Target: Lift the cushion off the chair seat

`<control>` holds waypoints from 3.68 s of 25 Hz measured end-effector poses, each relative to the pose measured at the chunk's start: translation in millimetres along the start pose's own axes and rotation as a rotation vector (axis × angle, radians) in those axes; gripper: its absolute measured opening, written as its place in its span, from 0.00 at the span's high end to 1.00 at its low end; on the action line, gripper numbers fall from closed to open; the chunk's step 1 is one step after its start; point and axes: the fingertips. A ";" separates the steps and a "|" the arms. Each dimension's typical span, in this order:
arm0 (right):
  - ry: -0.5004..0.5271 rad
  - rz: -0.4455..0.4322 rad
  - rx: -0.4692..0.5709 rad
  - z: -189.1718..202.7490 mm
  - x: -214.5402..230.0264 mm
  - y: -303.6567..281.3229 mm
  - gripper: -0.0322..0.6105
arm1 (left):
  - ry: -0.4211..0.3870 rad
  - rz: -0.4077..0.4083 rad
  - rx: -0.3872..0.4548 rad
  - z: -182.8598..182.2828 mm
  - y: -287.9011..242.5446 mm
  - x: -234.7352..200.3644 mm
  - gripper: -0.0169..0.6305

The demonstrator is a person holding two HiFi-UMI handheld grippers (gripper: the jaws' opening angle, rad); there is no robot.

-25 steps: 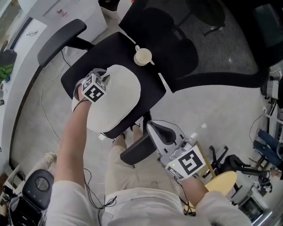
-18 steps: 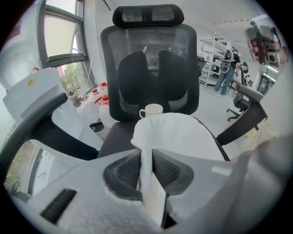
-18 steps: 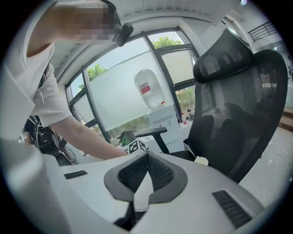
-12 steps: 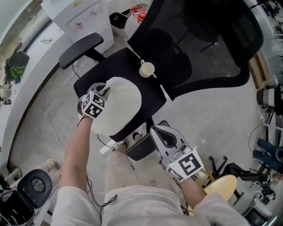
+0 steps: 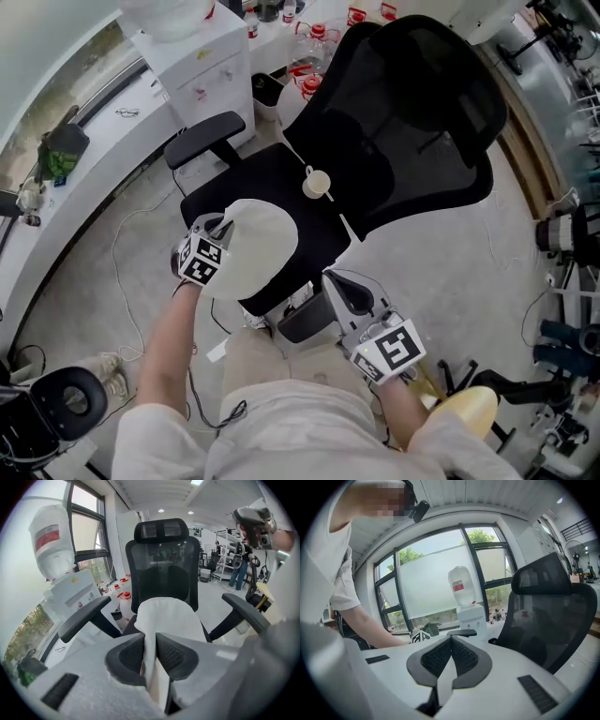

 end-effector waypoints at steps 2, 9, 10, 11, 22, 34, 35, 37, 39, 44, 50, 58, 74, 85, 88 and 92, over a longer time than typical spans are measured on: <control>0.017 0.004 0.003 -7.2 -4.0 1.7 0.95 | 0.008 -0.011 0.011 -3.2 12.0 -2.5 0.87; 0.047 0.027 0.024 -31.0 -15.5 8.5 0.95 | 0.043 -0.081 0.087 -21.0 57.4 -14.1 0.87; 0.046 0.032 0.027 -34.9 -15.0 8.8 0.95 | 0.046 -0.094 0.101 -24.5 63.4 -15.2 0.87; 0.043 0.037 0.030 -39.4 -14.1 9.0 0.95 | 0.050 -0.109 0.116 -28.0 69.3 -16.3 0.87; -0.009 0.042 0.126 -90.7 3.2 17.4 0.95 | 0.106 -0.253 0.305 -81.9 147.1 -36.4 0.88; 0.030 0.046 0.204 -137.7 26.7 18.8 0.95 | 0.227 -0.418 0.539 -150.1 241.1 -65.5 0.88; 0.034 0.048 0.208 -140.8 28.7 19.4 0.95 | 0.231 -0.430 0.556 -153.7 250.2 -67.2 0.88; 0.047 0.047 0.217 -146.9 31.8 20.3 0.95 | 0.240 -0.459 0.594 -160.0 270.0 -70.6 0.88; 0.054 0.048 0.228 -151.8 34.0 20.8 0.95 | 0.257 -0.490 0.633 -162.1 290.1 -73.1 0.88; 0.049 0.057 0.239 -156.1 38.4 23.8 0.95 | 0.290 -0.540 0.694 -157.7 331.5 -72.5 0.88; 0.033 0.061 0.228 -161.0 45.7 28.8 0.94 | 0.306 -0.630 0.746 -146.9 378.5 -69.1 0.88; 0.075 0.123 0.224 -167.7 56.3 39.8 0.94 | 0.366 -0.729 0.789 -114.6 429.6 -57.0 0.88; 0.092 0.189 0.203 -160.4 45.5 44.8 0.94 | 0.390 -0.769 0.837 -86.0 466.9 -47.0 0.88; 0.110 0.132 0.199 -153.0 5.4 32.1 0.94 | 0.390 -0.752 0.841 -82.0 473.7 -42.0 0.88; 0.108 0.127 0.206 -154.3 1.2 34.7 0.94 | 0.365 -0.737 0.845 -79.6 472.1 -41.1 0.87; 0.111 0.131 0.210 -153.1 -4.8 36.0 0.95 | 0.382 -0.724 0.864 -82.4 474.9 -41.0 0.87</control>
Point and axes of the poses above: the fingertips, and each gripper's own axes: y backward along the fingers, x to its right, z out of its underside
